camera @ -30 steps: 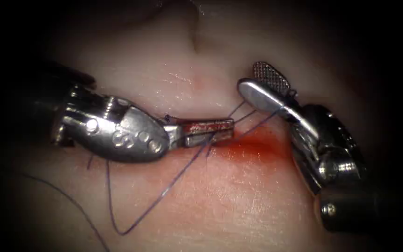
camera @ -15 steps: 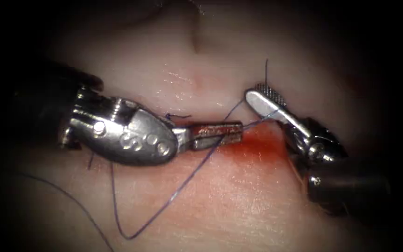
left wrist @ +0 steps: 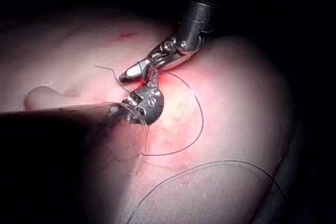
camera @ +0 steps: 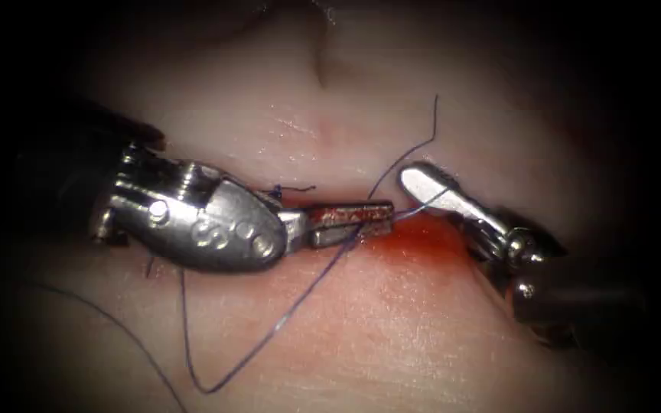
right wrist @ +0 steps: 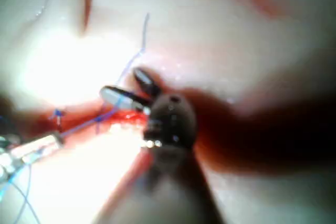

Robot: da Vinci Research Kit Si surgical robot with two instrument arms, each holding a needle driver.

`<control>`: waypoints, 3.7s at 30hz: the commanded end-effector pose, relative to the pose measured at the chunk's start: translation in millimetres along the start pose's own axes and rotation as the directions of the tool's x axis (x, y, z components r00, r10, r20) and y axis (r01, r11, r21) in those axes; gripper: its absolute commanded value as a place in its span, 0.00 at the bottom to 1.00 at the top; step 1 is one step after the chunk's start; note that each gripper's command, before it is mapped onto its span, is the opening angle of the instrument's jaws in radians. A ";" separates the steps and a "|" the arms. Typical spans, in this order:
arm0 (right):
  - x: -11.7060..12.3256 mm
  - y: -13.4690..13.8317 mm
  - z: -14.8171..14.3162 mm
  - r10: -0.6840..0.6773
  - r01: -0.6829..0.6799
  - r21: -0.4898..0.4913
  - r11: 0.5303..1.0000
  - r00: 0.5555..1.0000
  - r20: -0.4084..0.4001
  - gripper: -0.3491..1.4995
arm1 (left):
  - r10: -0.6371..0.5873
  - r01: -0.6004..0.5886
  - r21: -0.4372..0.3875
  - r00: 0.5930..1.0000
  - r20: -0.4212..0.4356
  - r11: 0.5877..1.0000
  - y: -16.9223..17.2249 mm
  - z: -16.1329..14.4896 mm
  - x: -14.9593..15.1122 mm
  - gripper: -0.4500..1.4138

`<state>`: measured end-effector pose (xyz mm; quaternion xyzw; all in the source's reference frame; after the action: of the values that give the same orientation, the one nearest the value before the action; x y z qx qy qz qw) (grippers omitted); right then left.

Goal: Wound Closure

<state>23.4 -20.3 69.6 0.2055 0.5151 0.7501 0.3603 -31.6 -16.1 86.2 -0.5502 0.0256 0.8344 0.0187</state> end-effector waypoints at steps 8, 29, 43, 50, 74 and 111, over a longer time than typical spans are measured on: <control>-0.8 1.7 2.7 0.029 -0.029 0.009 1.000 1.000 0.006 0.67 | -0.001 0.001 -0.003 1.000 -0.001 1.000 0.8 0.5 -0.2 0.00; -0.9 -0.5 4.5 -0.192 0.192 0.016 0.981 0.981 0.015 0.00 | 0.002 -0.002 0.004 1.000 0.006 1.000 1.1 -0.7 -0.4 0.00; -4.1 -10.6 -1.6 -0.577 0.565 0.135 0.814 0.813 0.080 0.00 | -0.046 0.043 0.049 0.998 0.049 0.998 -4.2 -4.6 -2.0 0.00; -5.9 -11.0 -2.5 -0.611 0.593 0.163 0.789 0.785 0.102 0.00 | -0.063 0.059 0.059 0.996 0.058 0.996 -7.4 -3.7 -3.8 0.00; -12.9 -9.0 -5.0 -0.659 0.570 0.337 0.749 0.695 0.290 0.00 | -0.102 0.086 0.149 0.989 0.107 0.985 -23.3 4.3 -9.2 0.00; -13.2 -11.2 -3.8 -0.904 0.649 0.646 -0.403 -0.391 -0.173 0.00 | -0.126 0.105 0.177 0.985 0.115 0.979 -27.5 7.1 -11.8 0.00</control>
<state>32.7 -29.3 58.2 -0.0342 0.5197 -0.1046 0.8472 -31.4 11.8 98.7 -0.4930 0.0639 0.8600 0.1153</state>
